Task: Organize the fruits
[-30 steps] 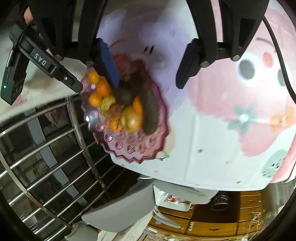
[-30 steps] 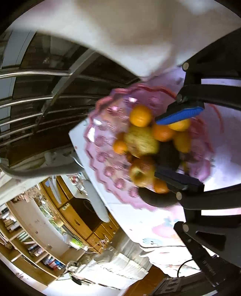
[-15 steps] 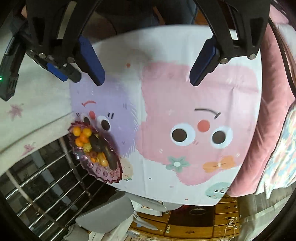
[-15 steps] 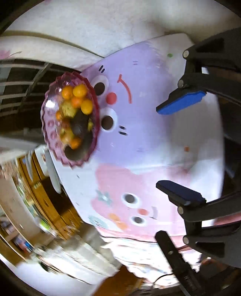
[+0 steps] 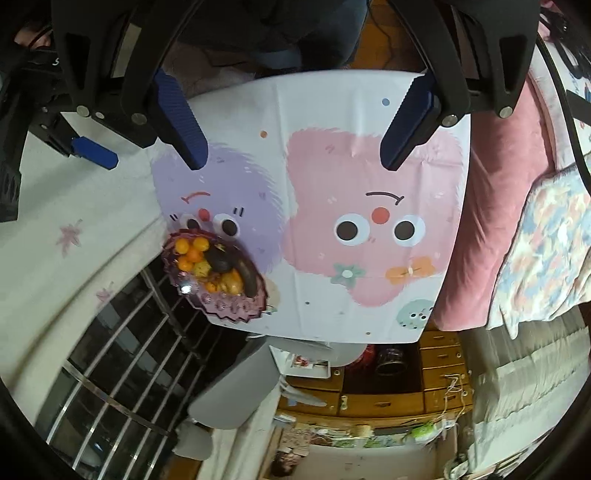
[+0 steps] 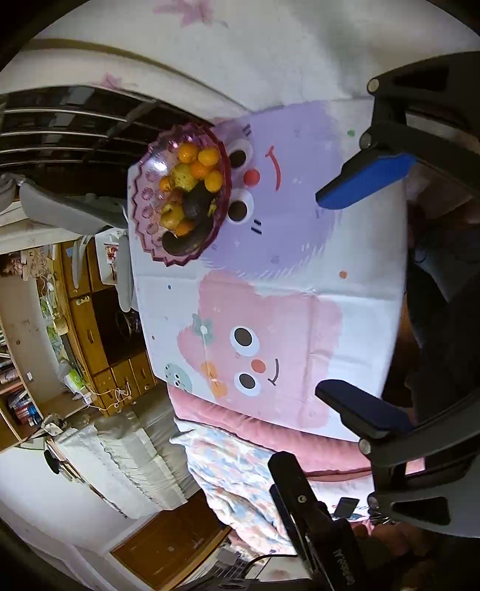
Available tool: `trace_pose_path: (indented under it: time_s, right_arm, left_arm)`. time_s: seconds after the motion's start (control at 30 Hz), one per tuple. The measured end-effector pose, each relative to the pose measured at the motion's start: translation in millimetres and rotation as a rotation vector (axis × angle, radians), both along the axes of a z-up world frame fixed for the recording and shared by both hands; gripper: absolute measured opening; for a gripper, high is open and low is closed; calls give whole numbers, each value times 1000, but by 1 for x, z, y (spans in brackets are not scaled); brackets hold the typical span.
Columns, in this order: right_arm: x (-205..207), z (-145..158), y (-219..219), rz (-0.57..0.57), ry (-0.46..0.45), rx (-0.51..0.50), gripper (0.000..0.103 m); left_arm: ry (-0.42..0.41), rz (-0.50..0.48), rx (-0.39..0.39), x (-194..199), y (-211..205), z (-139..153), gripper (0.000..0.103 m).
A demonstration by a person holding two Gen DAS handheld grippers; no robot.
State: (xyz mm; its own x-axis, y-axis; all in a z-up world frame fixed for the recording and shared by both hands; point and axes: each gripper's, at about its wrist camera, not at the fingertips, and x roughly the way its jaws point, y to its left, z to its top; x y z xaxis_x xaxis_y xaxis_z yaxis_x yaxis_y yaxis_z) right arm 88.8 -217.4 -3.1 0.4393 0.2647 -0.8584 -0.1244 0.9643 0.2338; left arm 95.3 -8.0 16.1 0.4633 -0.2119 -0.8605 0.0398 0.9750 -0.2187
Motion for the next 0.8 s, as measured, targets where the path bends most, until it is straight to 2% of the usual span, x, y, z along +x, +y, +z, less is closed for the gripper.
trace_pose_path:
  time_s: [0.17, 0.23, 0.37, 0.47, 0.57, 0.67, 0.8]
  right_arm:
    - [-23, 23, -10, 7, -9, -4, 94]
    - [-33, 28, -13, 3, -30, -20, 94]
    - [-43, 30, -17, -20, -78, -34, 94]
    - [-47, 29, -16, -16, -108, -43, 94]
    - [-49, 29, -14, 1, -120, -44, 95]
    - [-48, 30, -14, 3, -124, -46, 103]
    - [-45, 30, -15, -23, -114, -59, 103]
  left_arm:
    - [-40, 10, 70, -14, -16, 22, 98]
    - [-56, 22, 71, -21, -20, 23, 99]
    - [-59, 49, 128, -29, -31, 19, 99]
    - [-63, 74, 139, -35, -32, 15, 100]
    - [-75, 103, 158, -36, -31, 16, 102]
    - [-93, 111, 177, -38, -32, 18, 102]
    - [-113, 97, 210, -39, -36, 22, 102]
